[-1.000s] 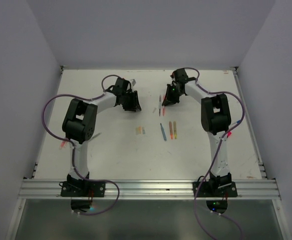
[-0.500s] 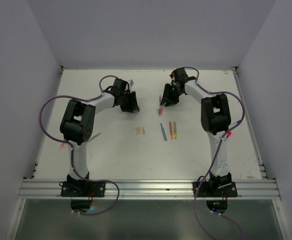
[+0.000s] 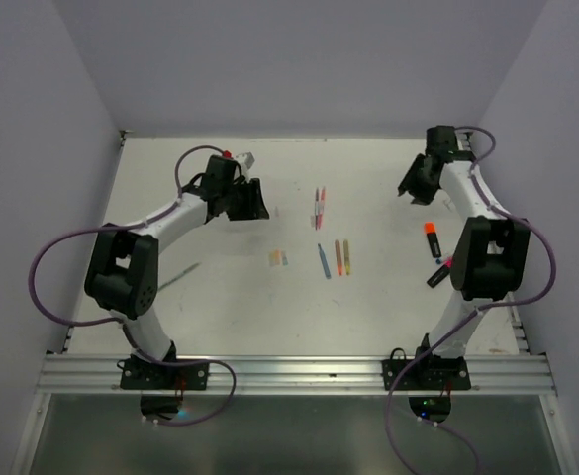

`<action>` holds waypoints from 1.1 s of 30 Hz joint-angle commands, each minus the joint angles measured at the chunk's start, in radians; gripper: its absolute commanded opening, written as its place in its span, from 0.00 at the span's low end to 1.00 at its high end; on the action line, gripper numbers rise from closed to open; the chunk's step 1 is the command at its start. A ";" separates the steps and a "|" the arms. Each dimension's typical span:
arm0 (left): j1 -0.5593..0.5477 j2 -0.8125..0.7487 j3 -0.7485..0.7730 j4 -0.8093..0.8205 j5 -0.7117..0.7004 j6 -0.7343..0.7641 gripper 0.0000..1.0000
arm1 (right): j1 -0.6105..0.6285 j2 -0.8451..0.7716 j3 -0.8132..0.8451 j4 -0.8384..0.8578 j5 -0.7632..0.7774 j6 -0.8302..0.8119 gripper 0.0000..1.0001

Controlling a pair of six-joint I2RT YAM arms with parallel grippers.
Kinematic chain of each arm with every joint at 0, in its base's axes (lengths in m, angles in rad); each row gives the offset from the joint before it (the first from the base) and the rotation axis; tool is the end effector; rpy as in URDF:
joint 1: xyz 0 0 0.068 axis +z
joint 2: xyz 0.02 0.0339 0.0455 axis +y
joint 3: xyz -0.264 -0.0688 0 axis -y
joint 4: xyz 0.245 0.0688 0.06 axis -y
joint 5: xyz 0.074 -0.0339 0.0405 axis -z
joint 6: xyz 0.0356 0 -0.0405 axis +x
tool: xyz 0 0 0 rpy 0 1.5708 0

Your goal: Open the pen caps

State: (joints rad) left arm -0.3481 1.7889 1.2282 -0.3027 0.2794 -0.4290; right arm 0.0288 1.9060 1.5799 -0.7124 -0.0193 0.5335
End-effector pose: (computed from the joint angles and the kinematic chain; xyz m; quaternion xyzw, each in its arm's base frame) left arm 0.3603 -0.1412 0.2095 0.0106 0.9302 -0.2508 0.2679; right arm 0.4136 0.0126 0.2467 0.2384 0.9348 0.0819 0.2501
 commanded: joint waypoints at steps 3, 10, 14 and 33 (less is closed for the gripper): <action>0.008 -0.115 -0.073 0.063 0.036 0.039 0.53 | -0.128 -0.099 -0.129 -0.022 0.203 -0.022 0.44; 0.008 -0.155 -0.142 0.099 0.110 0.055 0.54 | -0.168 -0.013 -0.101 -0.015 0.251 -0.141 0.67; 0.006 -0.166 -0.157 0.096 0.119 0.067 0.54 | -0.176 -0.004 -0.119 -0.010 0.268 -0.176 0.76; 0.008 -0.158 -0.124 0.065 0.124 0.085 0.54 | -0.187 0.027 -0.308 0.128 0.111 -0.402 0.54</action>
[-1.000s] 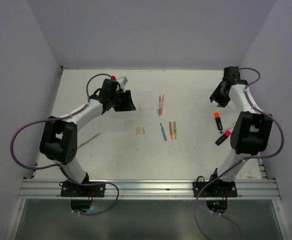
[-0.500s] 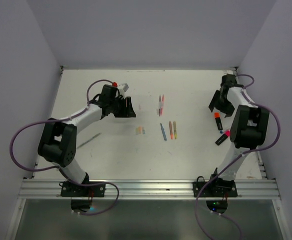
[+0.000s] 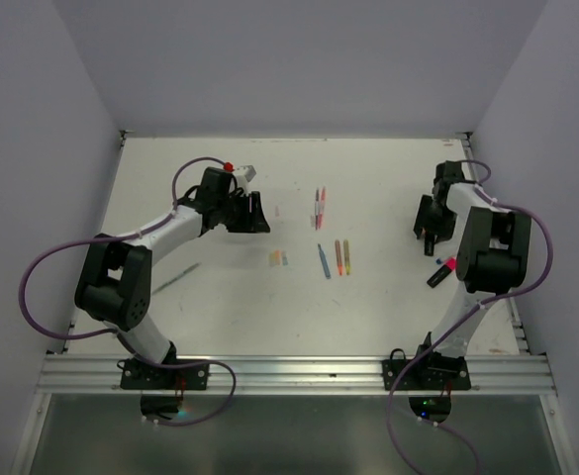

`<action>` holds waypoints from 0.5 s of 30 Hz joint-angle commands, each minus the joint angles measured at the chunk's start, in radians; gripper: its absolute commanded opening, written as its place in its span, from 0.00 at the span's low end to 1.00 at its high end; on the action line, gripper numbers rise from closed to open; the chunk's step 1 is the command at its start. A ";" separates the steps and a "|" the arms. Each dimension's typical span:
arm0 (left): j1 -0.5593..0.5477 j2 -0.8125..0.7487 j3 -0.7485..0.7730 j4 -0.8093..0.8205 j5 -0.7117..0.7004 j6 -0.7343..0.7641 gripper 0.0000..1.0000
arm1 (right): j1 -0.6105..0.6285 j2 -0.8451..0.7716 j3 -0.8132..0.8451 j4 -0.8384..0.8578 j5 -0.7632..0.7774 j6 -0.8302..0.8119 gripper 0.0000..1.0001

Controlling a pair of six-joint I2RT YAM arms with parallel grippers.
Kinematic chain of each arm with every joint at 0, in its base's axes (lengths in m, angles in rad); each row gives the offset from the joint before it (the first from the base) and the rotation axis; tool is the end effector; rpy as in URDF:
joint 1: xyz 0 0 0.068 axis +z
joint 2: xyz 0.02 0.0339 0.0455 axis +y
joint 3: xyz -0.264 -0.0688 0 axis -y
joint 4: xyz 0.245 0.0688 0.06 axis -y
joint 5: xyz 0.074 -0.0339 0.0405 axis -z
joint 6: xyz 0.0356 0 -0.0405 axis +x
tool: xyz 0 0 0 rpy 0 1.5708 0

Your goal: Open the pen caps

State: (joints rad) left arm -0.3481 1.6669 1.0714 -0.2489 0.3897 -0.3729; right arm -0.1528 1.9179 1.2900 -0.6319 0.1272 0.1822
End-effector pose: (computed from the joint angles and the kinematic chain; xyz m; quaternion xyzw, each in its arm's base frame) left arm 0.3271 -0.1331 0.2086 0.0574 0.9179 -0.2923 0.2623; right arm 0.3717 -0.0618 0.1623 0.1741 0.9705 -0.0605 0.1555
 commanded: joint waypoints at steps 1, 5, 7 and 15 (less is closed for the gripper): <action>0.008 -0.038 0.033 0.010 0.014 0.028 0.54 | -0.004 0.018 -0.027 0.055 -0.038 -0.061 0.51; 0.008 -0.047 0.032 0.002 0.012 0.023 0.54 | -0.005 0.029 -0.038 0.060 -0.038 -0.061 0.34; 0.009 -0.050 0.032 -0.001 0.011 0.020 0.54 | -0.004 0.038 -0.037 0.058 -0.044 -0.059 0.20; 0.008 -0.067 0.064 -0.013 0.037 -0.021 0.54 | 0.126 -0.011 0.141 -0.032 -0.026 -0.030 0.00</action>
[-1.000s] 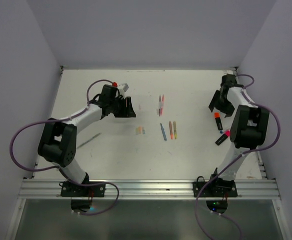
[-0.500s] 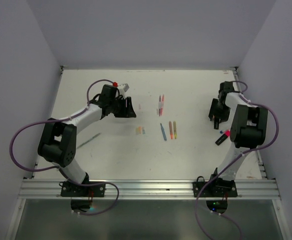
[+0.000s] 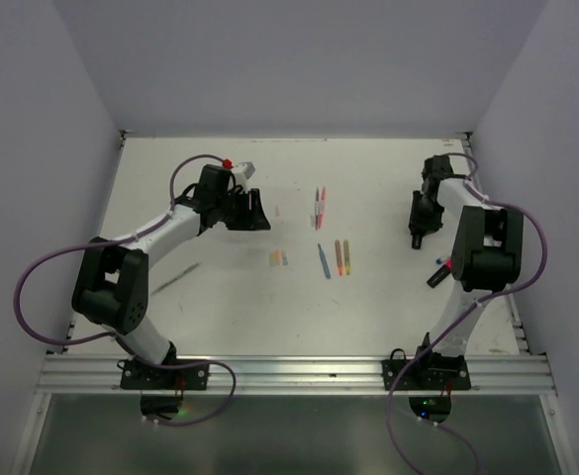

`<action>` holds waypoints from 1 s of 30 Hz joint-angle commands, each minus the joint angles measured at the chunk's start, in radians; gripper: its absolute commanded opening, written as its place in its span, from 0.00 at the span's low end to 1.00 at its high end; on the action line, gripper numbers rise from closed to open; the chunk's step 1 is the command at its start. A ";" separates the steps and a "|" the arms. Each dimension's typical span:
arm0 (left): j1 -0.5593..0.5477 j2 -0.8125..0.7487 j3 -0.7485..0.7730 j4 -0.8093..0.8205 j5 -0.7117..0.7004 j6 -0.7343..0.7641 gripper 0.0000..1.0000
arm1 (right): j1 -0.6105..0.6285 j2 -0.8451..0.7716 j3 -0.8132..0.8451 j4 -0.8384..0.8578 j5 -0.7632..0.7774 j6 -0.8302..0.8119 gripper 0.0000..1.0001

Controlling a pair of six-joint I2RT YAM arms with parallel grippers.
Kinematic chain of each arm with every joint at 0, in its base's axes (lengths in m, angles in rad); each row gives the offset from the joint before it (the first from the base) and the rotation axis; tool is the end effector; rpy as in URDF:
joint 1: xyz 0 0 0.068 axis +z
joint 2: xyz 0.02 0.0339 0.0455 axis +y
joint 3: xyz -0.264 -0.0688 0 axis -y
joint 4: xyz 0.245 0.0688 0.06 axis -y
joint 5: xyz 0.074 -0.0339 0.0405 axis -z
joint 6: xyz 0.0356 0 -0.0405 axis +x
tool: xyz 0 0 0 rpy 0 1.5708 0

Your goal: Open the pen caps

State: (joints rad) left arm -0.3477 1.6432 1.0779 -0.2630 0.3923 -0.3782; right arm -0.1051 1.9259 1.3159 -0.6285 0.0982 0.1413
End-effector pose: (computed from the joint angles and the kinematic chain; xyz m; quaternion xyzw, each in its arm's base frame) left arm 0.3248 -0.1322 0.2175 0.0568 0.9150 -0.2961 0.2682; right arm 0.3802 -0.0436 0.1664 0.1291 0.9766 -0.0454 0.1660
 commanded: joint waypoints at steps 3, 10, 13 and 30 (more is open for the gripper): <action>0.007 -0.025 0.082 0.025 0.094 -0.066 0.54 | 0.246 -0.025 0.230 -0.111 -0.095 0.029 0.00; 0.021 0.053 0.091 0.181 0.276 -0.275 0.56 | 0.467 -0.073 0.232 -0.102 -0.371 0.127 0.00; 0.021 0.061 0.103 0.199 0.260 -0.329 0.60 | 0.538 -0.097 0.195 -0.070 -0.423 0.135 0.00; 0.016 0.124 0.116 0.211 0.244 -0.424 0.61 | 0.674 -0.077 0.250 0.001 -0.482 0.216 0.00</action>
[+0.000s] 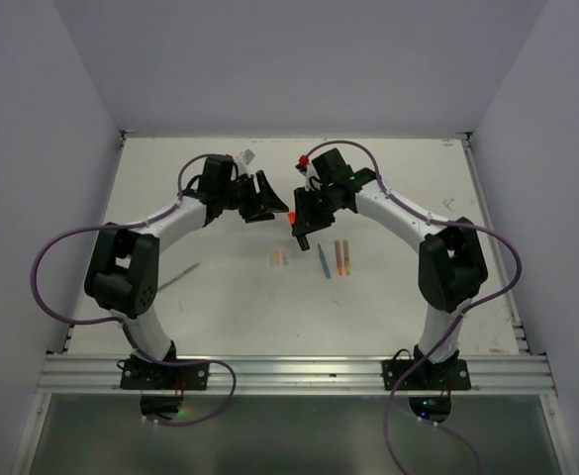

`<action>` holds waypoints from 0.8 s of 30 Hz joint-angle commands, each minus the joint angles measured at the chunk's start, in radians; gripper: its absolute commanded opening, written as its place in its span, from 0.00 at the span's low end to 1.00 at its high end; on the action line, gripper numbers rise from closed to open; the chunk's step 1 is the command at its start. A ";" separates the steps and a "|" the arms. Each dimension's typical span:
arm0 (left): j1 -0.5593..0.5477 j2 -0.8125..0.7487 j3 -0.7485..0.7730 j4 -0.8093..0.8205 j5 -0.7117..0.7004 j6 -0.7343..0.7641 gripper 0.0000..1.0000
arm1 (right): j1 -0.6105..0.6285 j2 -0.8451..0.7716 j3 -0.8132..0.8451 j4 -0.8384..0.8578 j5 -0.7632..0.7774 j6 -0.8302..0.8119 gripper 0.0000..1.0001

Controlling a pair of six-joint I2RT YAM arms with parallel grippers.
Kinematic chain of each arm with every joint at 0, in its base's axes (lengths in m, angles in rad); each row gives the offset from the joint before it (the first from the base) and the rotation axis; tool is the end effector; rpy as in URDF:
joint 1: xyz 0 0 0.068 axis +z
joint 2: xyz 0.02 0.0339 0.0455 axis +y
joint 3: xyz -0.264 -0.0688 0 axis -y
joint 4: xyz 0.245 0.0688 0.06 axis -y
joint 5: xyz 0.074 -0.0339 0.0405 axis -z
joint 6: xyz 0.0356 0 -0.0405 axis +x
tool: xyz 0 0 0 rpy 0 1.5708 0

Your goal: Open the pen caps

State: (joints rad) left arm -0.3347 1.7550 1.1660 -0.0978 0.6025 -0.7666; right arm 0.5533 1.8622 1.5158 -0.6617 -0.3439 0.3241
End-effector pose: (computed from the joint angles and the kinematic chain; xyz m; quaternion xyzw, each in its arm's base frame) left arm 0.3573 -0.1456 0.2213 -0.0610 0.8703 -0.4423 0.2078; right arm 0.3374 0.2225 0.2487 -0.1554 0.9349 0.2650 0.1778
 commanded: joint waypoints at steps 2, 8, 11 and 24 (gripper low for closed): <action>-0.001 0.020 0.034 0.044 0.034 -0.040 0.61 | 0.019 -0.011 0.058 0.043 -0.043 0.041 0.00; -0.027 0.035 0.047 0.043 0.043 -0.037 0.54 | 0.028 -0.006 0.060 0.057 -0.040 0.055 0.00; -0.033 0.035 0.041 0.046 0.049 -0.040 0.45 | 0.030 -0.005 0.055 0.073 -0.040 0.064 0.00; -0.047 0.018 0.000 0.081 0.089 -0.100 0.31 | 0.034 0.014 0.049 0.142 -0.010 0.121 0.00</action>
State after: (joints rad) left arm -0.3634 1.7863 1.1755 -0.0387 0.6415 -0.8330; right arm 0.5823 1.8683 1.5391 -0.6079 -0.3573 0.4141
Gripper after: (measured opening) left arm 0.297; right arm 0.337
